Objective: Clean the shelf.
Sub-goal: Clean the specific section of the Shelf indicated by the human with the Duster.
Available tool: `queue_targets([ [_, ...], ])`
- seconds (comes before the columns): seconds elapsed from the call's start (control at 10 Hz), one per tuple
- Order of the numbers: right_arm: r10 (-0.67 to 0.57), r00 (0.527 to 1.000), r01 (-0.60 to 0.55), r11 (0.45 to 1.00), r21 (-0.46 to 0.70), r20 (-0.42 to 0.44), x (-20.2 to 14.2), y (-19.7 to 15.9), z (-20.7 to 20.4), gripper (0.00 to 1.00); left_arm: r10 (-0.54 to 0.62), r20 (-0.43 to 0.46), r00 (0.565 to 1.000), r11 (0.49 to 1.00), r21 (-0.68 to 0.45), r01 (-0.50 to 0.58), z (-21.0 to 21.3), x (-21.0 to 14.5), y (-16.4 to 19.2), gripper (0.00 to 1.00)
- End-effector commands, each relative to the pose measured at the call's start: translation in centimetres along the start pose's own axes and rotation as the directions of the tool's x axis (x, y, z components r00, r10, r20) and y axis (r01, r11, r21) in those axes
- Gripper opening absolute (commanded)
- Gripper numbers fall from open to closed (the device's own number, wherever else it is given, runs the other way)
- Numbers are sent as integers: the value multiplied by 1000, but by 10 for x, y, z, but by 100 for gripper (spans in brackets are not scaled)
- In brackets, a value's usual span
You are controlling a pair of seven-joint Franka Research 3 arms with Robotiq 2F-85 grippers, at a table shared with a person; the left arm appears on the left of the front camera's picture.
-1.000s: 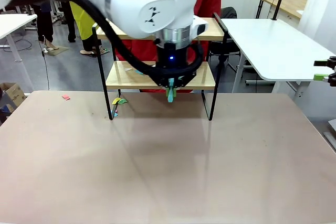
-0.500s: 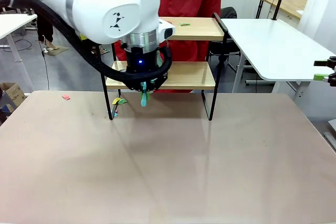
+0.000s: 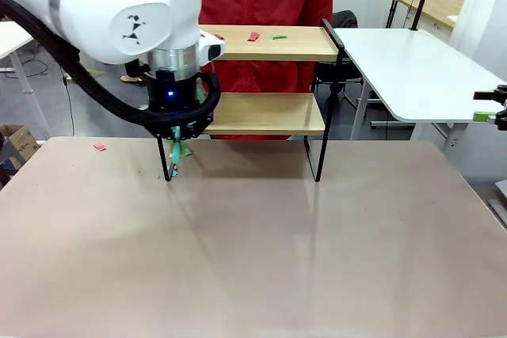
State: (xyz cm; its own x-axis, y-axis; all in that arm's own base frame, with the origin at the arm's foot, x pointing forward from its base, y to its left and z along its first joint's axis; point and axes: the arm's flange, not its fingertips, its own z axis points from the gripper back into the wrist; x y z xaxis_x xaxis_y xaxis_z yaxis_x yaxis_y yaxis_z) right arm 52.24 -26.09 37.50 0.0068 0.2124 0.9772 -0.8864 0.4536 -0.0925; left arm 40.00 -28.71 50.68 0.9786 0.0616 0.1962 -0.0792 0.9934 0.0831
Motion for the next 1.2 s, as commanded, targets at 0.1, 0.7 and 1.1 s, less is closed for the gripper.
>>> queue_targets([
  [0.1,4,1000,-4,1000,2,-1,3,1,-1,100,23,17,1000,995,95,-24,3,-18,39,13],
  [0.7,4,1000,-4,1000,2,-1,3,1,-1,100,22,38,999,997,78,-25,8,-21,37,13],
  [1.1,4,1000,-4,1000,2,-1,3,1,-1,100,-22,180,983,999,-26,27,15,-29,39,13],
])
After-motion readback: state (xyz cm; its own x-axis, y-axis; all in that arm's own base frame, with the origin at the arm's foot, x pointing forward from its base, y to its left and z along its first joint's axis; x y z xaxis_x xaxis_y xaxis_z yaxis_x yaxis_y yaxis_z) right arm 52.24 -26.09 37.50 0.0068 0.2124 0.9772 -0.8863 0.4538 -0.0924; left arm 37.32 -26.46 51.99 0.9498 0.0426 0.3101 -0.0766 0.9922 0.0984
